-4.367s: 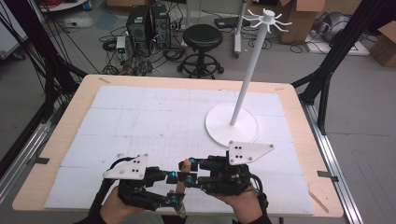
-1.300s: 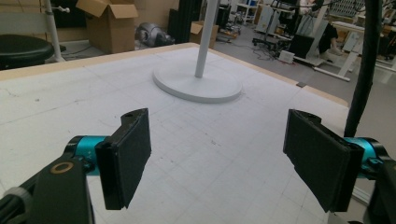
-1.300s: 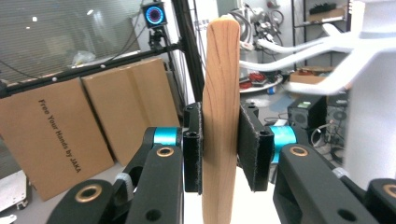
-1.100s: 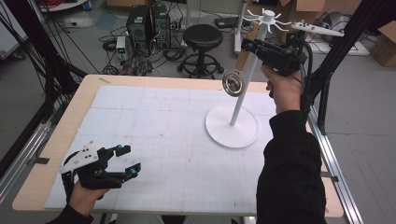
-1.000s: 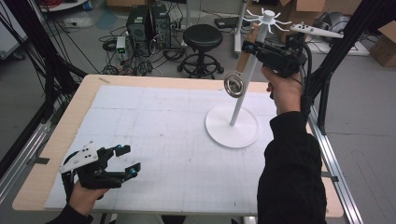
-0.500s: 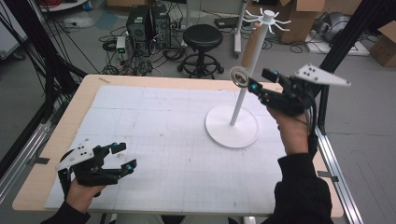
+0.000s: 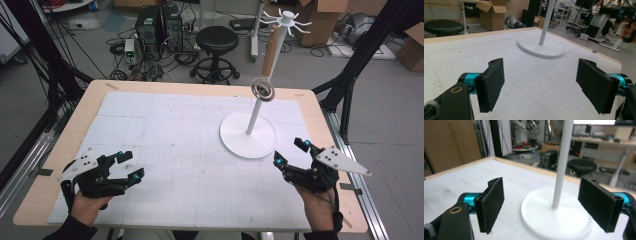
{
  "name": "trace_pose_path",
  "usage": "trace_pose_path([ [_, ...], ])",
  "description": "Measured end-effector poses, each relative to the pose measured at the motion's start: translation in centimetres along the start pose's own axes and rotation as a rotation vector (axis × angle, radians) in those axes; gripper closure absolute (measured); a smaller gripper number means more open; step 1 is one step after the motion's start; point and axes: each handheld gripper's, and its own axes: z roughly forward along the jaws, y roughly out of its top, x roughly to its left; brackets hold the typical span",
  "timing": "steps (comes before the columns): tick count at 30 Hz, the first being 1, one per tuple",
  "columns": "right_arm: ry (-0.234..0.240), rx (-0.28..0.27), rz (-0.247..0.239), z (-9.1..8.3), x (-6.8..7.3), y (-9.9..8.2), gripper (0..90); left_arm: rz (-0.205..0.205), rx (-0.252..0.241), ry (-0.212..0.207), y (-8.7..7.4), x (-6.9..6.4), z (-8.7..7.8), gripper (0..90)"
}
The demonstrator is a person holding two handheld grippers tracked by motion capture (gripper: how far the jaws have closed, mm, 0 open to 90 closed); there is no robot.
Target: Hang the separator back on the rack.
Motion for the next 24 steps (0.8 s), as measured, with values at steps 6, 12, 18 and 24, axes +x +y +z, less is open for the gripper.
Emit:
trace_pose_path([
  [6, 0.027, 0.053, 0.004, -1.3, 0.4, -2.8, 19.6, -0.011, -0.017, 0.014, 0.0, 0.0, -0.6, 23.2],
  [12, 0.009, 0.048, -0.003, -2.1, 0.8, -2.9, 19.6, -0.015, -0.05, 0.017, 0.3, -0.5, -1.1, 23.2],
  [18, 0.01, 0.057, -0.014, -1.7, 1.0, -3.0, 19.6, -0.012, -0.045, 0.019, 0.2, -0.5, -1.1, 23.2],
  [24, 0.01, 0.053, -0.015, -1.8, 1.0, -3.0, 19.6, -0.013, -0.043, 0.017, 0.2, -0.5, -1.1, 23.2],
])
